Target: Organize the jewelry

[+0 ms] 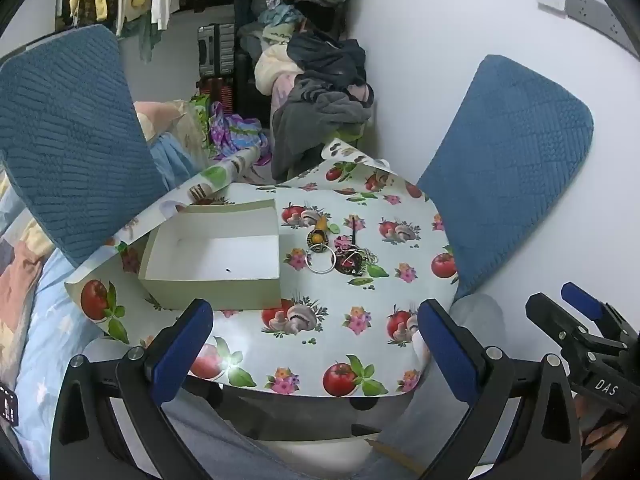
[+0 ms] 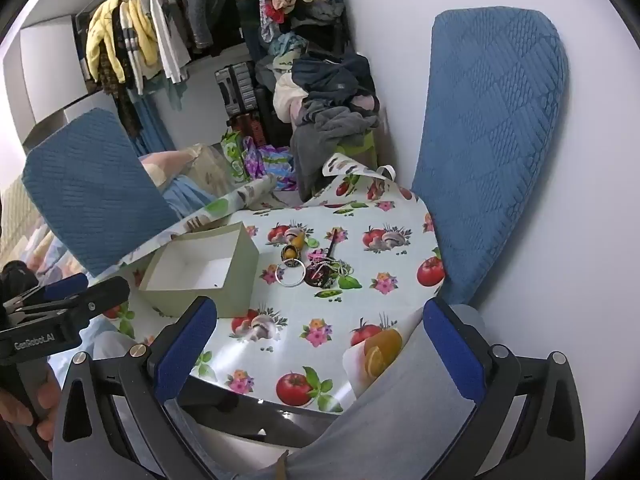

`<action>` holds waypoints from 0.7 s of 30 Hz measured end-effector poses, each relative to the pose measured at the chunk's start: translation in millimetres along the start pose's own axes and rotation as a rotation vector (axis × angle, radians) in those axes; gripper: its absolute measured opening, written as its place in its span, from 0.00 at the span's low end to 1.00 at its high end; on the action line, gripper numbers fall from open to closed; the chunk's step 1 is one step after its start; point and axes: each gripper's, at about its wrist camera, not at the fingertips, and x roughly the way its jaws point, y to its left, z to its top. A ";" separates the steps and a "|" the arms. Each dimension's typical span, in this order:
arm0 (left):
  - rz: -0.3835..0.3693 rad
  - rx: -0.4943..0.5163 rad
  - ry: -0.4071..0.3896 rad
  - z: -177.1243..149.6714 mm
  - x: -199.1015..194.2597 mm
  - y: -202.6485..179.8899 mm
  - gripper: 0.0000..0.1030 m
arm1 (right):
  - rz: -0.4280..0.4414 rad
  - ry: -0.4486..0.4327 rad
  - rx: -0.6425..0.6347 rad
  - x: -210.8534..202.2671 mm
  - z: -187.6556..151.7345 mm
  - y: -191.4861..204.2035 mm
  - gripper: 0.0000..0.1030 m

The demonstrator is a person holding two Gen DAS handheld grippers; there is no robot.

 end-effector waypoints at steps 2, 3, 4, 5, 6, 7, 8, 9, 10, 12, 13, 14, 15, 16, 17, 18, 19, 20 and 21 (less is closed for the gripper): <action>-0.010 -0.008 0.009 0.3 0.1 0.8 0.99 | -0.004 -0.004 -0.007 0.5 3.6 -1.8 1.00; -0.011 -0.008 0.010 0.1 -0.2 0.8 0.99 | 0.005 0.007 0.009 1.3 4.5 -3.3 1.00; -0.013 -0.010 0.009 -3.0 -5.0 5.9 0.99 | 0.007 0.010 0.008 1.2 5.2 -3.1 1.00; -0.011 -0.010 0.007 -3.1 -4.7 5.5 0.99 | 0.007 0.014 0.006 1.0 5.6 -2.9 1.00; -0.010 -0.013 0.007 -5.0 -5.7 7.6 0.99 | 0.007 0.018 0.004 0.9 5.9 -2.7 1.00; -0.009 -0.015 0.008 -5.8 -6.5 10.1 0.99 | 0.007 0.020 0.003 0.6 5.9 -2.7 1.00; -0.008 -0.015 0.008 -6.2 -7.1 12.6 0.99 | 0.007 0.027 0.007 2.7 -0.1 -2.3 1.00; -0.011 -0.016 0.006 -6.0 -7.0 13.7 0.99 | 0.008 0.030 0.010 2.9 -1.1 -2.4 1.00; -0.009 -0.015 0.005 -6.3 -7.0 15.3 0.99 | 0.012 0.041 0.013 6.6 1.4 -3.3 1.00; -0.006 -0.016 0.001 -7.9 -5.0 16.2 0.99 | 0.022 0.046 0.005 7.9 0.0 -0.5 1.00; 0.003 -0.027 0.005 -3.3 -3.9 10.3 0.99 | 0.025 0.046 -0.002 7.8 -0.6 1.9 1.00; 0.004 -0.033 0.006 -2.6 -3.8 10.9 0.99 | 0.029 0.045 -0.010 7.4 -1.1 4.9 1.00; 0.005 -0.036 0.007 -2.5 -3.4 11.9 0.99 | 0.031 0.043 -0.020 6.9 -1.7 8.2 1.00; 0.008 -0.038 0.008 -1.8 -3.2 12.4 0.99 | 0.031 0.042 -0.028 6.5 -2.5 11.6 1.00; 0.011 -0.040 0.009 -1.1 -3.2 12.5 0.99 | 0.031 0.043 -0.035 6.3 -3.6 14.9 1.00; 0.012 -0.044 0.009 -0.8 -3.8 13.1 0.99 | 0.038 0.053 -0.033 10.7 4.3 7.3 1.00; 0.013 -0.047 0.009 -0.3 -4.0 13.6 0.99 | 0.045 0.058 -0.030 10.6 8.5 5.0 1.00; 0.013 -0.049 0.009 0.6 -4.6 13.8 0.99 | 0.047 0.060 -0.030 11.4 9.4 5.2 1.00; 0.014 -0.051 0.009 0.9 -5.0 13.6 0.99 | 0.047 0.064 -0.030 12.2 9.3 5.5 1.00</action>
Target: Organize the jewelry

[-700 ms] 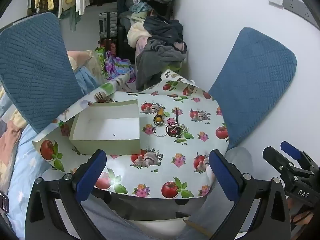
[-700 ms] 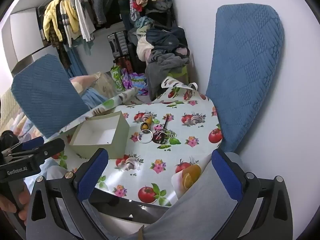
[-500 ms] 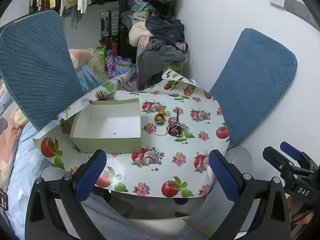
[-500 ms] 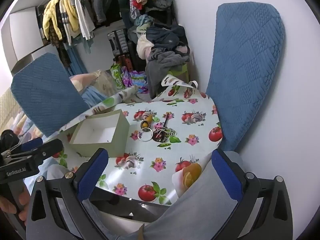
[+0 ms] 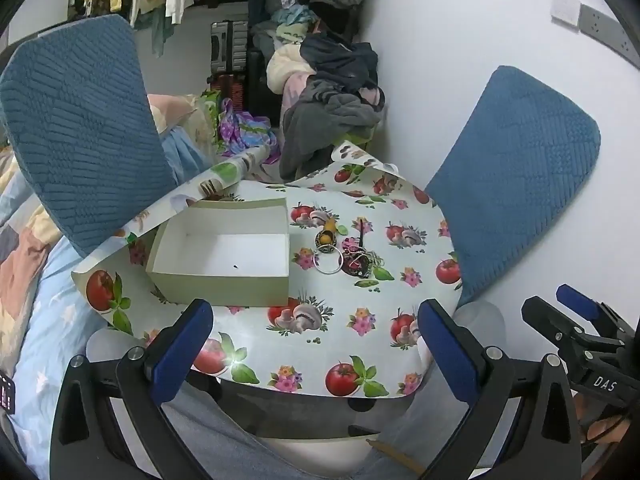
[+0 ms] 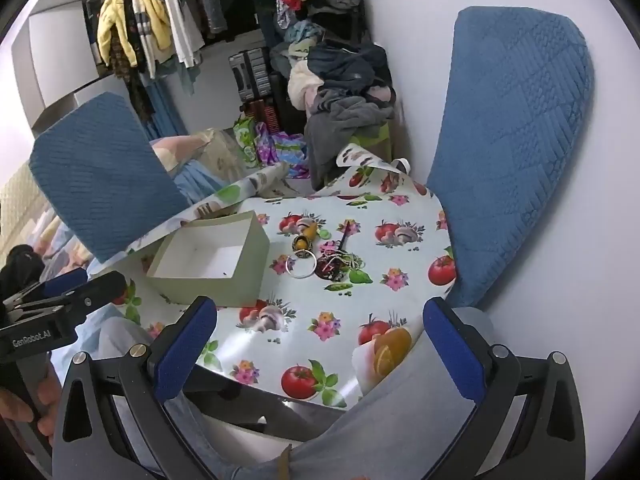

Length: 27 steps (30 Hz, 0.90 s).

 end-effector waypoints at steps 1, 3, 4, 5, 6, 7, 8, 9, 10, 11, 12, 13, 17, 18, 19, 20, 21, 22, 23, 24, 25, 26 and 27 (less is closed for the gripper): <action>0.001 -0.001 -0.001 0.0 -0.1 0.2 0.99 | -0.001 0.003 0.001 1.0 0.3 -0.1 1.00; 0.001 -0.005 -0.001 0.3 0.3 1.3 0.99 | -0.003 0.005 0.000 1.3 0.3 0.3 1.00; 0.002 -0.008 -0.001 0.5 0.4 1.7 0.99 | -0.002 0.006 -0.003 1.3 1.0 0.6 1.00; 0.002 -0.010 -0.002 1.4 0.2 1.9 0.99 | -0.002 0.008 -0.006 1.9 1.6 0.8 1.00; 0.004 -0.012 -0.001 1.3 0.8 2.6 0.99 | -0.001 0.010 -0.008 1.8 2.6 1.0 1.00; 0.006 -0.013 -0.002 1.7 0.5 2.5 0.99 | -0.001 0.010 -0.009 1.3 4.0 1.4 1.00; 0.009 -0.013 -0.003 1.9 0.5 2.3 0.99 | 0.001 0.011 -0.010 2.1 4.6 1.2 1.00; 0.013 -0.012 -0.004 2.7 0.4 1.4 0.99 | 0.001 0.012 -0.012 2.2 5.1 1.3 1.00; 0.013 -0.010 -0.004 3.4 0.3 0.1 0.99 | 0.001 0.012 -0.012 2.1 4.8 1.8 1.00; 0.010 -0.011 -0.004 3.3 -0.2 2.6 0.99 | 0.003 0.013 -0.014 2.3 4.7 2.1 1.00; 0.009 -0.008 -0.004 4.0 -0.1 1.9 0.99 | 0.003 0.013 -0.015 2.2 5.3 2.1 1.00; 0.011 -0.006 -0.005 5.2 0.0 1.2 0.99 | 0.000 0.010 -0.015 2.1 5.3 2.5 1.00; 0.015 -0.001 -0.011 9.0 -2.2 1.1 0.99 | -0.001 0.006 -0.004 1.7 8.5 1.9 1.00; 0.016 -0.002 -0.013 10.6 -2.7 1.3 0.99 | 0.001 0.005 -0.003 1.9 8.7 2.2 1.00; 0.017 -0.003 -0.017 11.6 -3.8 1.5 0.99 | 0.003 0.006 -0.004 1.9 9.6 1.7 1.00; 0.018 -0.005 -0.020 12.1 -4.4 1.6 0.99 | 0.005 0.005 -0.006 1.9 9.7 2.1 1.00; 0.018 -0.007 -0.020 12.2 -4.5 1.5 0.99 | 0.007 0.005 -0.008 1.7 10.2 1.9 1.00; 0.017 -0.009 -0.018 12.5 -4.5 1.5 0.99 | 0.009 0.003 -0.011 1.6 10.1 2.7 1.00; 0.017 -0.007 -0.019 11.7 -4.8 1.6 0.99 | 0.012 0.003 -0.012 0.6 10.4 2.0 1.00; 0.020 -0.007 -0.020 11.9 -5.4 1.4 0.99 | 0.013 0.002 -0.014 0.5 10.7 2.1 1.00; 0.023 -0.006 -0.020 11.0 -5.7 1.1 0.99 | 0.013 0.000 -0.014 0.0 11.0 2.0 1.00; 0.025 -0.006 -0.017 11.0 -5.9 1.0 0.99 | 0.014 -0.001 -0.013 -0.3 11.6 2.0 1.00; 0.027 -0.006 -0.013 11.5 -5.9 1.4 0.99 | 0.016 -0.003 -0.014 -0.6 12.0 2.1 1.00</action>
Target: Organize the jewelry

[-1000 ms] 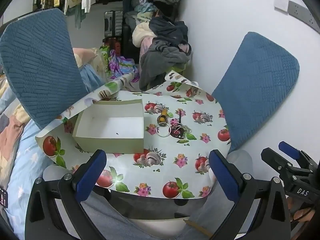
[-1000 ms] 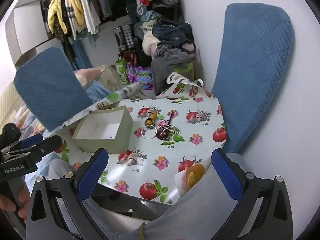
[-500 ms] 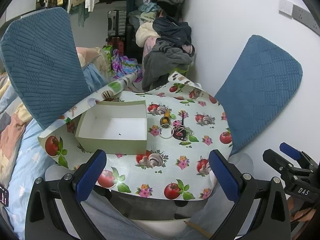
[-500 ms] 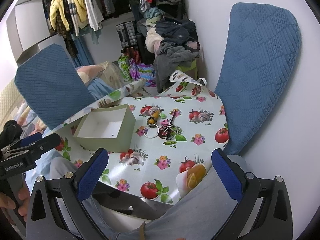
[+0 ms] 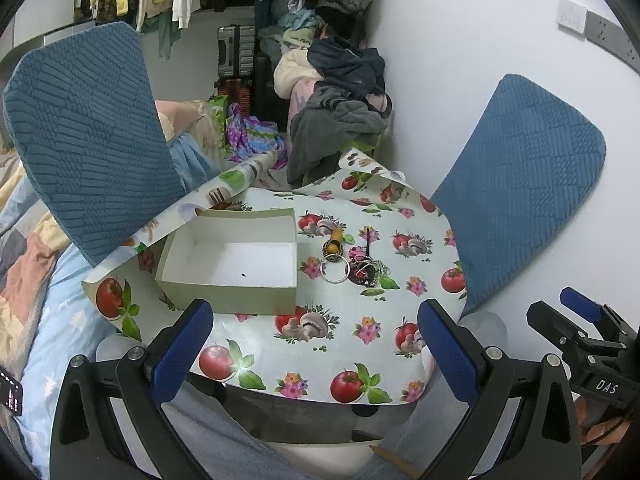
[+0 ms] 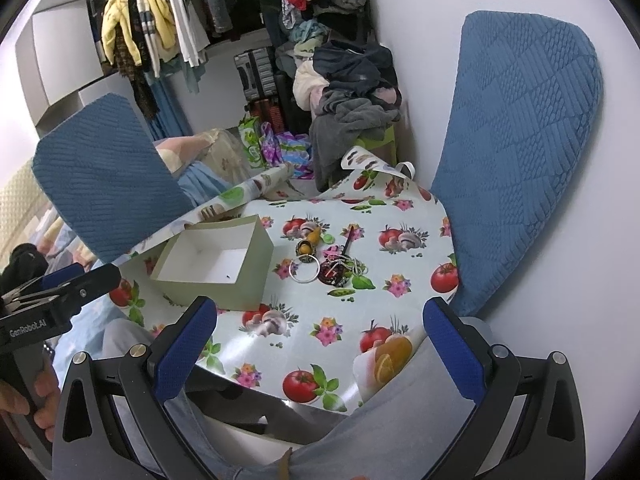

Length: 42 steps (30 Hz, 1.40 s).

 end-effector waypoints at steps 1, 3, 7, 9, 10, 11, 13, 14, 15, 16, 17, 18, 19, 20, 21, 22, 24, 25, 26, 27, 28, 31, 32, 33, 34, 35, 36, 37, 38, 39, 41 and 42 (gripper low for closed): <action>-0.001 0.002 0.002 0.8 -1.1 -0.3 0.99 | 0.001 0.001 -0.002 0.3 0.6 0.3 1.00; 0.005 0.002 -0.009 1.5 -0.7 -0.7 0.99 | 0.002 0.006 -0.002 0.1 1.7 0.2 1.00; -0.017 -0.006 -0.001 0.1 1.9 -1.3 0.99 | -0.001 0.000 0.003 -1.5 2.5 -0.3 1.00; -0.021 0.001 0.000 -0.5 3.7 -3.1 0.99 | -0.003 -0.006 0.003 -2.7 2.3 0.2 1.00; -0.021 0.001 0.002 -0.5 4.5 -3.2 0.99 | -0.004 -0.009 0.001 -3.1 1.8 0.4 1.00; -0.025 -0.001 0.004 -0.8 5.6 -3.6 0.99 | -0.006 -0.009 0.003 -3.0 1.5 -0.4 1.00; -0.029 -0.003 0.006 -1.0 7.0 -3.4 0.99 | -0.002 -0.011 0.013 -3.8 1.0 -3.2 1.00; -0.029 -0.003 0.007 -1.1 6.9 -2.3 0.99 | 0.001 -0.012 0.016 -3.9 0.8 -4.2 1.00; -0.030 -0.003 0.010 -1.2 8.4 -2.5 0.99 | -0.001 -0.012 0.016 -3.4 0.6 -4.4 1.00; -0.032 -0.005 0.014 -1.7 10.3 -2.6 0.99 | -0.002 -0.010 0.014 -2.8 0.3 -4.9 0.99; -0.035 -0.007 0.018 -1.9 11.6 -1.8 0.99 | 0.002 -0.010 0.013 -3.6 0.0 -6.2 0.98; -0.037 -0.008 0.022 -2.0 13.5 -1.8 0.99 | 0.005 -0.009 0.012 -3.6 -0.2 -6.8 0.96; -0.037 -0.008 0.024 -2.3 15.1 -2.1 0.99 | 0.008 -0.006 0.009 -3.0 -0.3 -7.2 0.95; -0.036 -0.008 0.026 -2.6 16.8 -2.4 0.99 | 0.010 -0.004 0.008 -2.4 -0.8 -7.7 0.94; -0.035 -0.008 0.029 -2.4 18.0 -2.6 0.99 | 0.012 -0.002 0.007 -1.7 -0.9 -7.8 0.92; -0.036 -0.008 0.034 -2.6 20.2 -3.3 0.99 | 0.011 0.001 0.008 -0.3 -1.3 -8.1 0.90; -0.037 -0.010 0.042 -2.0 23.8 -3.7 0.99 | 0.017 0.008 0.010 2.4 -2.1 -9.6 0.85; -0.035 -0.010 0.046 -2.2 26.3 -4.3 0.99 | 0.018 0.010 0.010 3.6 -2.0 -9.7 0.83; -0.034 -0.010 0.049 -2.2 28.3 -5.0 0.99 | 0.018 0.013 0.012 5.1 -2.3 -10.4 0.82; -0.033 -0.010 0.054 -1.7 31.0 -5.4 0.99 | 0.019 0.015 0.013 6.8 -2.3 -10.7 0.81; -0.033 -0.011 0.061 -1.6 34.4 -6.3 0.99 | 0.022 0.017 0.014 8.6 -3.0 -11.7 0.79; -0.031 -0.013 0.074 0.5 42.4 -9.0 0.99 | 0.027 0.025 0.014 14.1 -2.9 -14.3 0.74; -0.032 -0.014 0.078 1.1 44.9 -9.8 0.99 | 0.026 0.028 0.013 16.9 -3.0 -15.4 0.74; -0.032 -0.014 0.083 1.8 48.0 -11.0 0.99 | 0.027 0.031 0.013 19.0 -3.1 -16.3 0.72; -0.032 -0.015 0.090 2.6 52.3 -12.5 0.99 | 0.027 0.035 0.013 21.9 -3.2 -17.6 0.70; -0.032 -0.016 0.094 3.6 55.0 -13.3 0.99 | 0.026 0.038 0.014 24.1 -2.8 -19.0 0.69; -0.031 -0.017 0.100 4.4 59.5 -14.8 0.99 | 0.026 0.044 0.015 27.6 -2.5 -20.8 0.67; -0.031 -0.017 0.104 5.1 62.8 -15.7 0.99 | 0.032 0.049 0.014 30.7 -2.3 -22.6 0.65; -0.030 -0.018 0.110 6.1 67.2 -16.7 0.99 | 0.036 0.053 0.012 33.2 -2.0 -23.8 0.64; -0.030 -0.019 0.113 6.4 69.7 -17.4 0.99 | 0.037 0.056 0.011 35.6 -1.9 -25.4 0.62; -0.032 -0.020 0.122 8.8 78.5 -20.1 0.99 | 0.042 0.066 0.014 42.3 -1.3 -28.3 0.60; -0.031 -0.020 0.124 9.3 80.7 -20.1 0.99 | 0.045 0.069 0.015 44.7 -1.0 -29.4 0.60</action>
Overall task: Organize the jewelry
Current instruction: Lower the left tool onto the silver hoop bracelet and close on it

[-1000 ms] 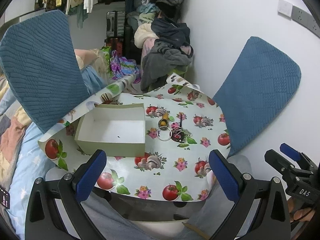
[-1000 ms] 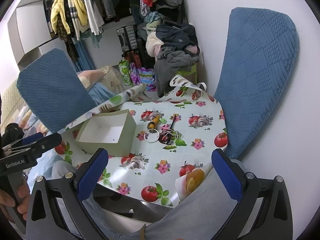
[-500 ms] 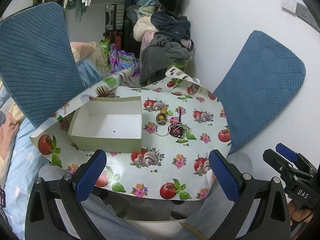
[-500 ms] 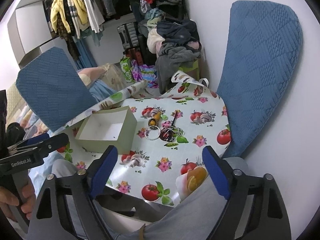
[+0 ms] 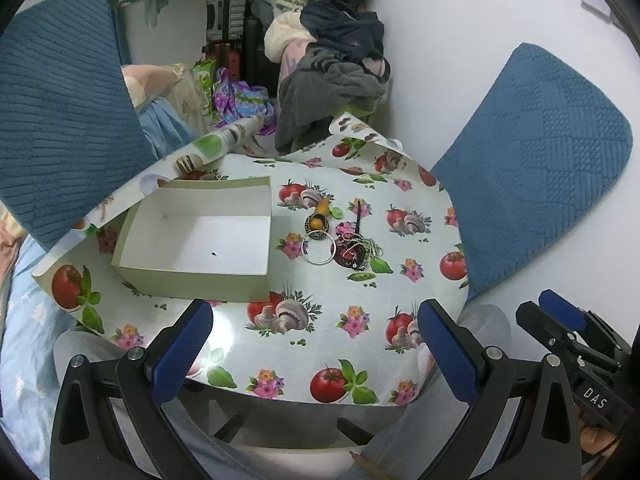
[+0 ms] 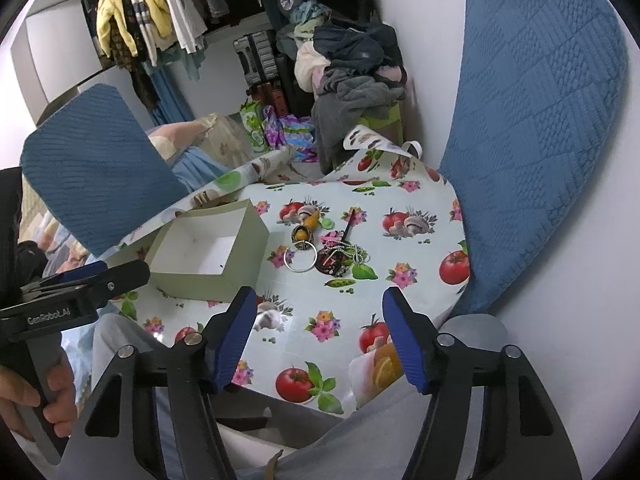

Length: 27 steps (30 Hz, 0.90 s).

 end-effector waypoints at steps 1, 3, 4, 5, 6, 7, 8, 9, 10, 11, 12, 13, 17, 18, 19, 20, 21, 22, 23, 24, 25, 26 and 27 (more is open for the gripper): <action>-0.001 0.000 0.007 1.6 3.9 -0.9 0.99 | 0.001 0.006 0.001 3.8 0.8 -1.8 0.58; -0.003 0.001 0.013 4.7 10.9 -3.1 0.99 | -0.002 0.012 0.003 9.4 2.3 -5.4 0.56; -0.001 0.003 0.011 5.9 14.2 -4.0 0.99 | -0.002 0.015 0.006 11.8 2.7 -7.6 0.55; 0.000 0.005 0.010 7.1 17.4 -5.2 0.99 | -0.001 0.017 0.009 14.3 3.6 -9.5 0.54; 0.001 0.007 0.013 8.7 22.2 -6.3 0.99 | 0.002 0.019 0.011 17.9 4.7 -12.0 0.54; -0.002 0.007 0.019 10.9 28.9 -7.6 0.99 | 0.002 0.021 0.010 21.4 6.6 -13.5 0.54; -0.008 0.006 0.019 12.1 31.1 -7.8 0.99 | 0.001 0.022 0.010 24.7 7.6 -15.2 0.54; -0.011 0.006 0.017 14.3 37.4 -9.6 0.98 | 0.001 0.022 0.010 28.7 9.0 -17.5 0.53; -0.007 0.008 0.016 16.0 42.0 -11.6 0.98 | 0.001 0.019 0.005 33.3 10.6 -19.7 0.53; -0.006 0.014 0.015 17.4 46.6 -14.0 0.98 | -0.004 0.014 0.001 37.3 11.6 -22.1 0.53; -0.015 0.022 0.017 19.9 54.5 -18.0 0.98 | -0.009 0.008 -0.002 42.8 13.1 -26.2 0.53; -0.024 0.025 0.017 21.0 59.3 -20.1 0.98 | -0.010 0.006 0.000 46.7 13.9 -29.6 0.53; -0.055 0.031 0.032 23.8 86.1 -29.2 0.98 | -0.024 0.007 0.024 69.8 17.2 -47.2 0.54; -0.063 0.029 0.040 23.7 94.6 -31.4 0.98 | -0.024 0.008 0.030 75.4 18.4 -50.8 0.54; -0.067 0.028 0.049 23.2 105.3 -33.2 0.96 | -0.020 0.009 0.041 82.6 20.3 -55.6 0.54; -0.067 0.026 0.062 22.9 113.6 -34.3 0.93 | -0.016 0.015 0.048 88.8 21.2 -59.5 0.54; -0.077 0.020 0.077 22.5 124.3 -35.6 0.89 | -0.017 0.022 0.051 95.4 22.0 -62.9 0.54; -0.081 0.017 0.082 21.7 133.8 -36.8 0.88 | -0.024 0.027 0.043 104.9 23.7 -66.6 0.54; -0.078 0.017 0.085 21.1 139.2 -37.9 0.88 | -0.027 0.038 0.038 113.1 24.7 -69.4 0.54; -0.078 0.019 0.092 20.6 147.1 -39.5 0.86 | -0.019 0.053 0.040 120.2 25.2 -71.5 0.53; -0.083 0.021 0.102 20.7 156.7 -41.2 0.80 | -0.005 0.067 0.047 127.6 26.2 -74.7 0.51; -0.085 0.020 0.108 20.9 164.3 -42.6 0.77 | 0.005 0.081 0.056 135.7 27.2 -78.0 0.47; -0.082 0.014 0.120 21.6 175.1 -43.5 0.75 | 0.010 0.091 0.060 143.3 28.4 -81.4 0.41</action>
